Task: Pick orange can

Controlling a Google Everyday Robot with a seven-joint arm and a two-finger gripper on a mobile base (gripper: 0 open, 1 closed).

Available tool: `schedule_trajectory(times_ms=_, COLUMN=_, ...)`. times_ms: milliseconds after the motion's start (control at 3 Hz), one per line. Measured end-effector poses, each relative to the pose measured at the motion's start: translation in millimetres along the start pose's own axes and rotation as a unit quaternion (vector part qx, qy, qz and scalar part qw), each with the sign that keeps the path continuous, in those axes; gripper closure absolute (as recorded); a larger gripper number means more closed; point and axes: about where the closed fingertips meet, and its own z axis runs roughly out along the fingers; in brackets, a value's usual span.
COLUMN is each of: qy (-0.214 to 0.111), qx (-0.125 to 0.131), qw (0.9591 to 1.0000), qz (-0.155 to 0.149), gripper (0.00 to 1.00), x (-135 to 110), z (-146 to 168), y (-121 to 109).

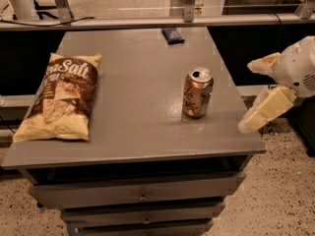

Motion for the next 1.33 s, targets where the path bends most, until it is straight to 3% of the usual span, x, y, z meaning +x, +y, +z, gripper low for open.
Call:
schedule_trajectory(times_ms=333, qy=-0.097, qx=-0.001, qw=0.9953, qz=0.010, gripper=0.00, x=-10, z=29, y=-12)
schedule_trajectory(times_ms=1000, qy=-0.236, qx=-0.009, qw=0.9711, qz=0.031, gripper=0.00, x=-30, z=77, y=-28)
schedule_trajectory(times_ms=1333, qy=-0.279, qx=-0.016, qw=0.9594, qz=0.041, gripper=0.00, x=-41, z=97, y=-29)
